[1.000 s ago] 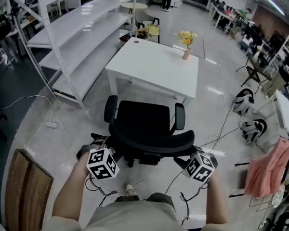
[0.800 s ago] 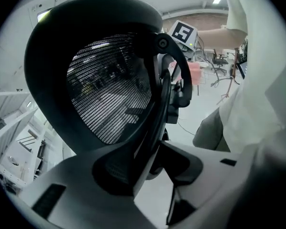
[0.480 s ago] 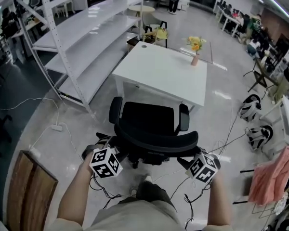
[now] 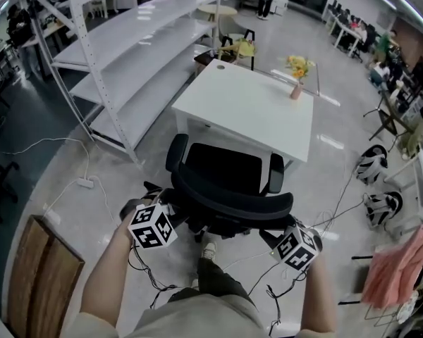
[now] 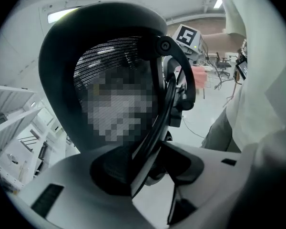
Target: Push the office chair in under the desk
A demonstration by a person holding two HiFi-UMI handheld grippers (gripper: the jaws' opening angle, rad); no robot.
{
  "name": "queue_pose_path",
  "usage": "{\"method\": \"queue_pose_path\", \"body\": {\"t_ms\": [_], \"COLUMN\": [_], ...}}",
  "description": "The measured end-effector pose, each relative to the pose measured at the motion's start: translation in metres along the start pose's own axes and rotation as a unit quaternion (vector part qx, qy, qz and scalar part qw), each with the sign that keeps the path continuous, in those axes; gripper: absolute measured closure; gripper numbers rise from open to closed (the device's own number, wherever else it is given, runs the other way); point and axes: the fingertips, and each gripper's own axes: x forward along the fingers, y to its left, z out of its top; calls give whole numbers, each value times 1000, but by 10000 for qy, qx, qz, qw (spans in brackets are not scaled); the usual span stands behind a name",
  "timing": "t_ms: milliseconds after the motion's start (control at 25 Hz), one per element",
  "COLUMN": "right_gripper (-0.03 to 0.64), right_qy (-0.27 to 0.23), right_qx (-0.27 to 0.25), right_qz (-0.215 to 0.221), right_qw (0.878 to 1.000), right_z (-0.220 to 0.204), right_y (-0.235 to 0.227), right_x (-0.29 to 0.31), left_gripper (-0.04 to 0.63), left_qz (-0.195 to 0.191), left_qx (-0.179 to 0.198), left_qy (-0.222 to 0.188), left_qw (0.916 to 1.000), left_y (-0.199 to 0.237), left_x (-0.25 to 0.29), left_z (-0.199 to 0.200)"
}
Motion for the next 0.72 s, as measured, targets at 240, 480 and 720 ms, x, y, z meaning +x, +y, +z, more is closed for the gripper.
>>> {"method": "queue_pose_path", "body": {"t_ms": [240,480,720], "right_gripper": [462,466,480], "right_qy": [32,37,151], "right_qx": [69,159,427], "right_qz": [-58,9,487], "right_qw": [10000,9999,9978], "right_z": [13,23,26], "right_y": [-20,-37,-45], "right_x": [15,24,28], "left_gripper": [393,393,393], "left_qz": [53,-67,-284], "left_qx": [88,197,237], "left_qy": [-91,-138,-112], "left_qw": [9999,9997,9993], "left_y": [31,57,73], "left_x": [11,19,27], "left_z": [-7,-8,-7]}}
